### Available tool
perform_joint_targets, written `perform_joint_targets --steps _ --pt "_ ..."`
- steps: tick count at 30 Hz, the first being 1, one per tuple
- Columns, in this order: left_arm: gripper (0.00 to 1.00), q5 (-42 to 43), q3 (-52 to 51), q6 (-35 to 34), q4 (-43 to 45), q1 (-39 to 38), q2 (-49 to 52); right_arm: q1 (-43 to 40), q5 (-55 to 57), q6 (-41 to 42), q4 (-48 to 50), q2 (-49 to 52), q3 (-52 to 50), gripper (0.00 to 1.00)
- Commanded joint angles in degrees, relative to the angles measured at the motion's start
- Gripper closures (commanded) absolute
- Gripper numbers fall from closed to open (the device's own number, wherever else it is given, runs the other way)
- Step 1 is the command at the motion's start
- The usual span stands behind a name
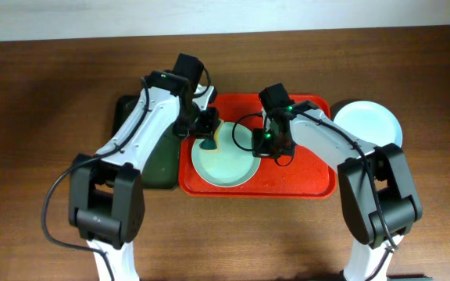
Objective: Clean dirty plates on tray and stack at the side
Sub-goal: 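Scrub the yellow residue on the blue plate with the left-held sponge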
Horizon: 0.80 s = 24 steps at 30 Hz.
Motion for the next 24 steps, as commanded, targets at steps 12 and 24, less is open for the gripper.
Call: perform_joint_targets --steps 12,24 --pt "1.0 -7.4 -0.7 -1.7 6.3 -0.5 9.6 0.6 -0.5 0.3 0.1 0.2 0.3 0.96" --pt "1.0 0.2 -0.7 -5.4 9.8 -1.8 14.9 0.6 -0.5 0.3 -0.1 0.2 0.3 0.96"
